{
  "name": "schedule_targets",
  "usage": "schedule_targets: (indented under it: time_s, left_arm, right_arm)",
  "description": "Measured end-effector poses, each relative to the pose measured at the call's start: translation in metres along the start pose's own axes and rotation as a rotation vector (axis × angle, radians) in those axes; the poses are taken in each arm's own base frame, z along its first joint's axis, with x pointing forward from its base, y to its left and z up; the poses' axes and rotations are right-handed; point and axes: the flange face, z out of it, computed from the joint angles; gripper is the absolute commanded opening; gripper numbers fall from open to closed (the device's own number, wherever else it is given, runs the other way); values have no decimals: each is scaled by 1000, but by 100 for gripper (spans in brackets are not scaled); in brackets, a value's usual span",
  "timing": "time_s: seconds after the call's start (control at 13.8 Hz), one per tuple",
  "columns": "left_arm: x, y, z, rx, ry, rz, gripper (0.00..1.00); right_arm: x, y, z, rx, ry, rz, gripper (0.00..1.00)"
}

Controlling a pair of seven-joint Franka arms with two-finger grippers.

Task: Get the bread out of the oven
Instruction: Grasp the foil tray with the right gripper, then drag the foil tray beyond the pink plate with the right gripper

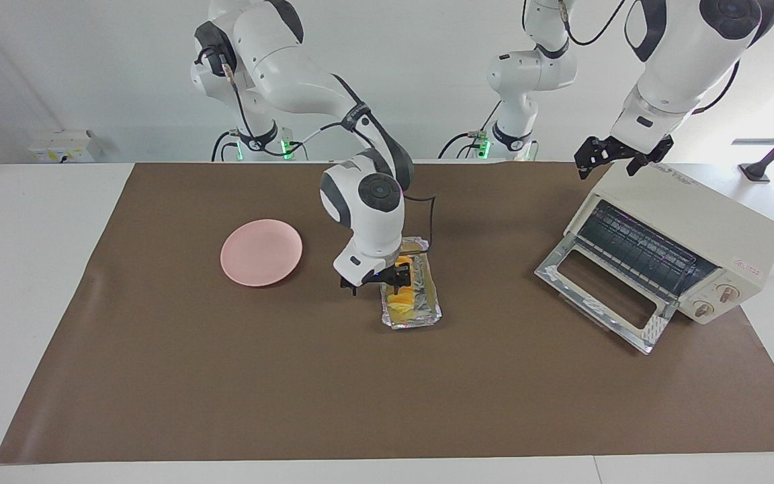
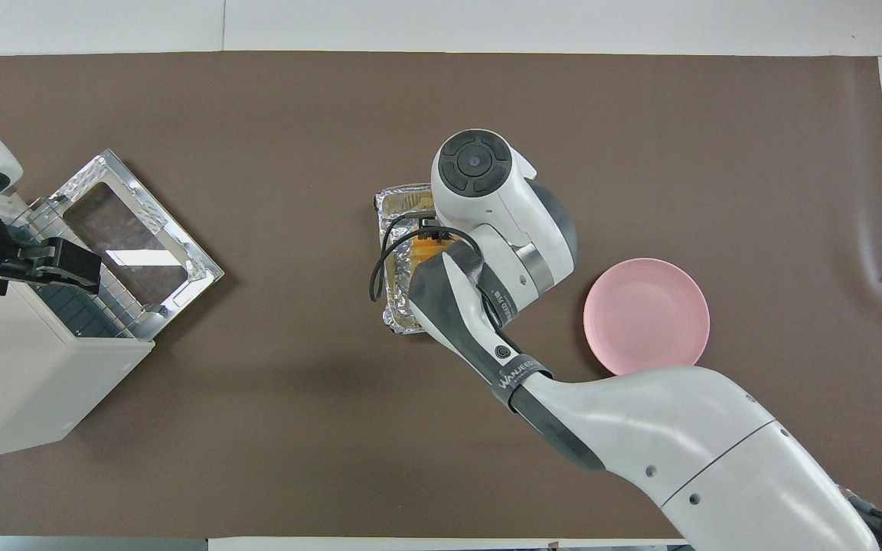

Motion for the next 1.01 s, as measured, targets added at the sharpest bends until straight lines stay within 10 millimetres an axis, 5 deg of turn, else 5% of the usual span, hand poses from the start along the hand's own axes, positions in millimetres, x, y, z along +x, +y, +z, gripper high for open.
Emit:
schedule_targets:
  time_s: [0.43, 1.01]
  left_arm:
    - [-6, 10, -7, 6, 1, 24, 100]
    - [-7, -1, -2, 4, -11, 8, 100]
  right_arm:
    - [-2, -5, 11, 19, 39, -13, 0]
    - [2, -5, 7, 38, 65, -10, 0]
